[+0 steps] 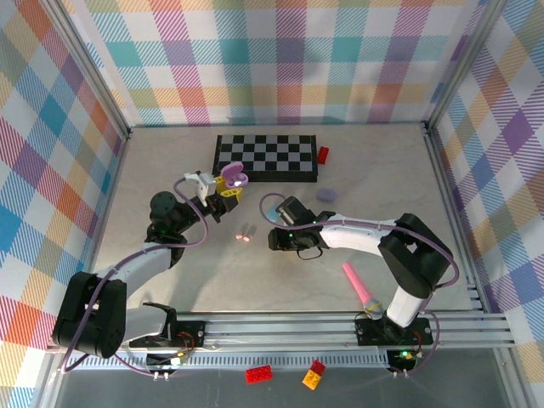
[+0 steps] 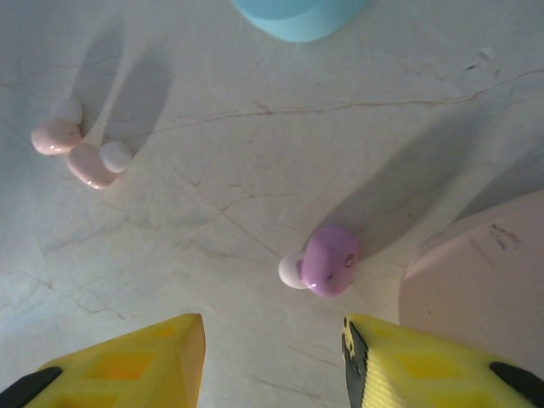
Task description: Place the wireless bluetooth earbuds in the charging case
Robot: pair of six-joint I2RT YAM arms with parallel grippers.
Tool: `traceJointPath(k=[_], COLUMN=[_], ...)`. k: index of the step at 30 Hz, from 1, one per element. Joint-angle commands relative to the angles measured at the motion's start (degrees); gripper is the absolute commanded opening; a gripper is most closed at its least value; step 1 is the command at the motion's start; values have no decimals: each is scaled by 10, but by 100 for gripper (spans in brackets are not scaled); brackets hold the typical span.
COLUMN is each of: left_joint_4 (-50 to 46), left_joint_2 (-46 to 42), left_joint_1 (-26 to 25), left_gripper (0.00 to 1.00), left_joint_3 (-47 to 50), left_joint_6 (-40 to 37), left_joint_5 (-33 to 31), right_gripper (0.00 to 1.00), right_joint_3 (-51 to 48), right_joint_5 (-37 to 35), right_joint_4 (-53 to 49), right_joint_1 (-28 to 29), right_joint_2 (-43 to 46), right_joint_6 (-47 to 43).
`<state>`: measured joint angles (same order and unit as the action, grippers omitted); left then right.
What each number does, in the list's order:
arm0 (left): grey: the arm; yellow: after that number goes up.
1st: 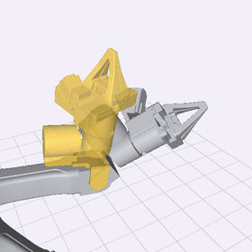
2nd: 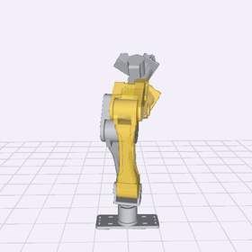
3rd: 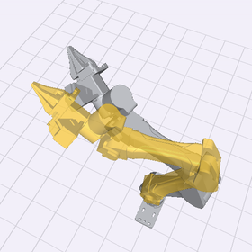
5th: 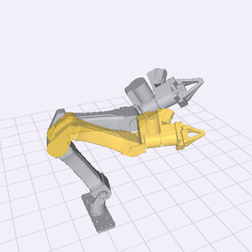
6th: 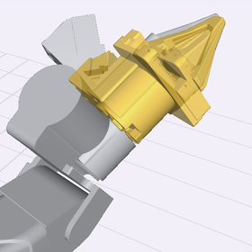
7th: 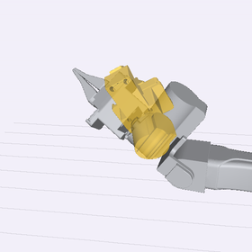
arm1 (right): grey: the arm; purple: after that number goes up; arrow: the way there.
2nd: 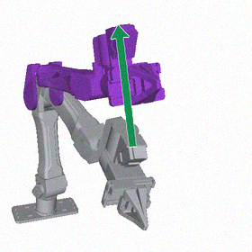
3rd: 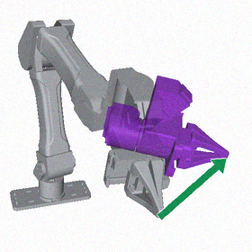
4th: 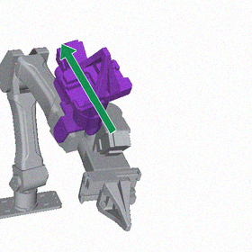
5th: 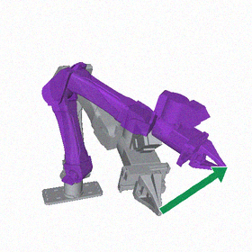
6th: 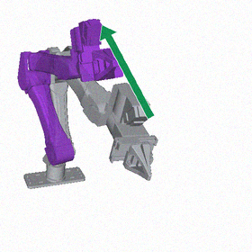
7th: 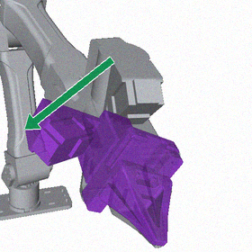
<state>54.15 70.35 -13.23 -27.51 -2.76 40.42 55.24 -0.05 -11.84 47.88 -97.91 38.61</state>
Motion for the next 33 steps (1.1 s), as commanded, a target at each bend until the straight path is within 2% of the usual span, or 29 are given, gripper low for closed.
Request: traceJointPath(k=[1,4,10,17,24,28,33], left_joint_4=[13,13,7,9,10,7,0], left_joint_2=[-13,-12,-15,-13,-8,-10,-11], left_joint_1=[8,8,8,8,8,8,8], left_gripper=[34,34,34,34,34,34,34], left_joint_3=[5,4,6,6,5,3,1], left_joint_6=[-1,0,-1,-2,-2,-4,-8], left_joint_5=[7,10,12,13,12,12,12], right_gripper=[47,44,38,38,41,42,42], right_joint_3=[4,-2,1,34,42,21,-10], right_joint_5=[-11,33,64,18,-69,-52,-12], right_joint_4=[-7,28,39,-23,-57,-30,17], right_joint_1=[-13,-29,-39,-38,-17,-7,-6], right_joint_2=[-7,-19,-41,-57,-15,7,2], right_joint_6=[9,12,13,-16,-54,-49,5])
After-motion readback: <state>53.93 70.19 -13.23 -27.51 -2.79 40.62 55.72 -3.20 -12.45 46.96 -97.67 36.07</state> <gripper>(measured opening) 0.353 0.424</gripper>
